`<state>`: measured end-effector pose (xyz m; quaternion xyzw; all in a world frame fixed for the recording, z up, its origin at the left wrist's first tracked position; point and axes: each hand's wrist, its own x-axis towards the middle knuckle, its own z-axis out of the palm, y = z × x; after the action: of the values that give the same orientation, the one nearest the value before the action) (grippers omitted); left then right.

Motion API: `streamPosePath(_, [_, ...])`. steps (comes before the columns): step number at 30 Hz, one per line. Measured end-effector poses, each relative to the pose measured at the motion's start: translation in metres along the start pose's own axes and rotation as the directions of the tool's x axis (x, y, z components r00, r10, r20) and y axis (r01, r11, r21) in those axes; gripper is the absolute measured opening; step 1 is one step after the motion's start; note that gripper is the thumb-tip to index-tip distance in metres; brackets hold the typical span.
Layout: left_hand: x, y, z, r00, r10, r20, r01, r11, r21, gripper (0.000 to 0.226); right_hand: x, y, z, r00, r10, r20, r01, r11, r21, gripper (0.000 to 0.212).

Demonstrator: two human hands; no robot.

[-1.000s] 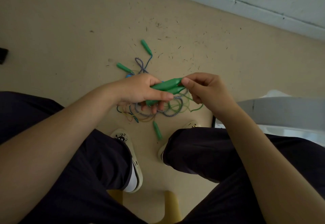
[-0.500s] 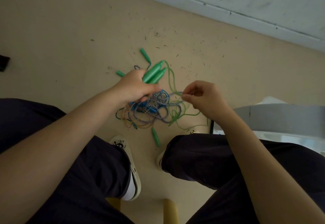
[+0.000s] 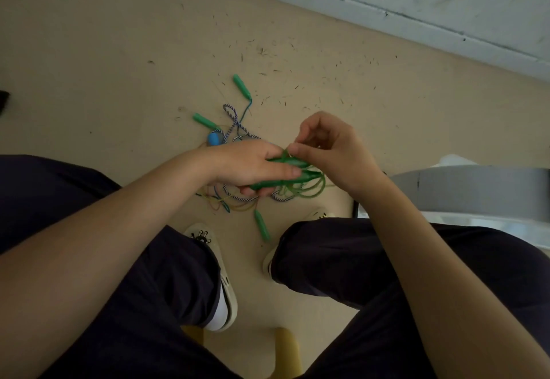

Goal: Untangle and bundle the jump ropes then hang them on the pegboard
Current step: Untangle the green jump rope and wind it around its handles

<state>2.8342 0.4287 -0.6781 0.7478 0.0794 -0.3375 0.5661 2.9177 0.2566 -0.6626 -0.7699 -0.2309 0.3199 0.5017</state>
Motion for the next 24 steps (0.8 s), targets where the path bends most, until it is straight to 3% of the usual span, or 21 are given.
streamPosePath(3, [-0.001,0.002,-0.005,0.998,0.059,-0.007,-0.06,0.987,-0.152,0.03,0.001,0.002,-0.003,0.999,0.038,-0.007,-0.037,0.996,0.078,0.013])
streamPosePath(8, [-0.002,0.0,-0.009,0.991,0.124,-0.055,-0.135,0.935,-0.329,0.04,0.002,0.004,-0.008,0.993,0.056,0.103,-0.079,0.969,0.234,0.011])
streamPosePath(13, [0.002,-0.004,-0.011,0.971,0.177,-0.158,-0.231,0.854,-0.465,0.048,0.003,0.003,-0.007,0.995,0.031,0.096,-0.056,0.963,0.264,0.018])
streamPosePath(17, [0.003,-0.003,-0.008,0.967,0.126,-0.221,-0.214,0.871,-0.443,0.046,0.003,0.004,0.002,1.0,-0.007,0.01,0.006,0.992,0.124,0.011])
streamPosePath(24, [0.001,-0.002,-0.005,0.988,0.098,-0.117,-0.129,0.946,-0.297,0.054,0.003,0.003,0.008,0.999,0.023,-0.049,-0.019,0.996,0.083,0.02])
